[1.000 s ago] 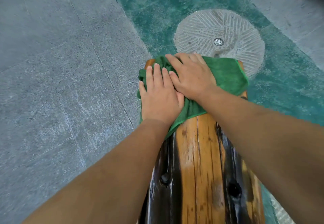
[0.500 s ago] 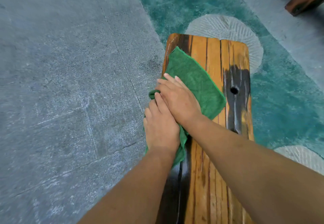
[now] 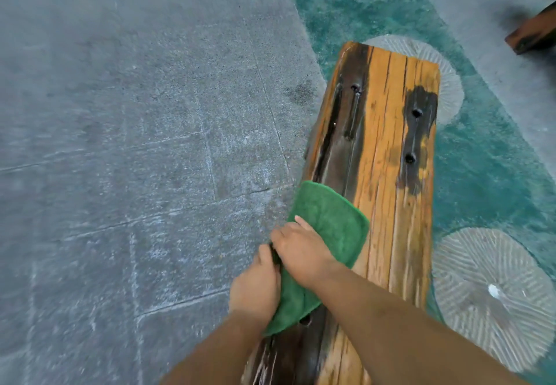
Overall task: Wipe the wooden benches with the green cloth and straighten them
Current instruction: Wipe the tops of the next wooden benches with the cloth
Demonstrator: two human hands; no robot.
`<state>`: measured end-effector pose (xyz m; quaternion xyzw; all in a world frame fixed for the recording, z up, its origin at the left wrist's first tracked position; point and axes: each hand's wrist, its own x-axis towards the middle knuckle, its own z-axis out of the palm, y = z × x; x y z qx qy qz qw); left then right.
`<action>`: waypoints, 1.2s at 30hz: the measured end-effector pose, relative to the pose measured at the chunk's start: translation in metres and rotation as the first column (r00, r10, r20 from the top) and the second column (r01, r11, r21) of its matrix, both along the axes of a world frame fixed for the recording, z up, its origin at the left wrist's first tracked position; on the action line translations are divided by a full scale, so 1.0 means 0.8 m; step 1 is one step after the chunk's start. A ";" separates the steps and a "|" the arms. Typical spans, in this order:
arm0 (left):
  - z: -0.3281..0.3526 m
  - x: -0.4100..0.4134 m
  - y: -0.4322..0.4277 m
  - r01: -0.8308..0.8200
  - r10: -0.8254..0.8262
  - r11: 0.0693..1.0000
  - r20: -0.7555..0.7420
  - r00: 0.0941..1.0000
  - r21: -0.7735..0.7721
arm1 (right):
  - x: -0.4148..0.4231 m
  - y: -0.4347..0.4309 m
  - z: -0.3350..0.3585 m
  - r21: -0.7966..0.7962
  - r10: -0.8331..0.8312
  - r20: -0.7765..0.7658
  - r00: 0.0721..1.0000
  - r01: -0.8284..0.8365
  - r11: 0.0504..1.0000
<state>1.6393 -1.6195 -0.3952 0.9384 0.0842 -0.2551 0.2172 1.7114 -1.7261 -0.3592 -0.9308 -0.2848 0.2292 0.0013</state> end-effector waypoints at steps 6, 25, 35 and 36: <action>0.098 -0.017 0.099 0.052 -0.088 0.983 -0.203 0.975 -0.175 | -0.072 0.034 0.107 -0.053 0.135 -0.023 0.991 -0.137 0.989; 0.699 -0.215 0.341 -0.161 0.110 0.971 0.268 0.957 0.174 | -0.134 0.219 0.650 0.166 0.303 0.279 0.911 -0.357 0.919; 0.771 -0.432 0.499 -0.485 0.399 0.833 0.316 0.861 0.267 | -0.231 0.440 0.753 0.102 0.492 0.477 0.728 -0.602 0.792; 0.772 -0.455 0.515 -0.504 0.416 0.823 0.325 0.849 0.263 | -0.244 0.467 0.752 0.089 0.522 0.487 0.700 -0.635 0.768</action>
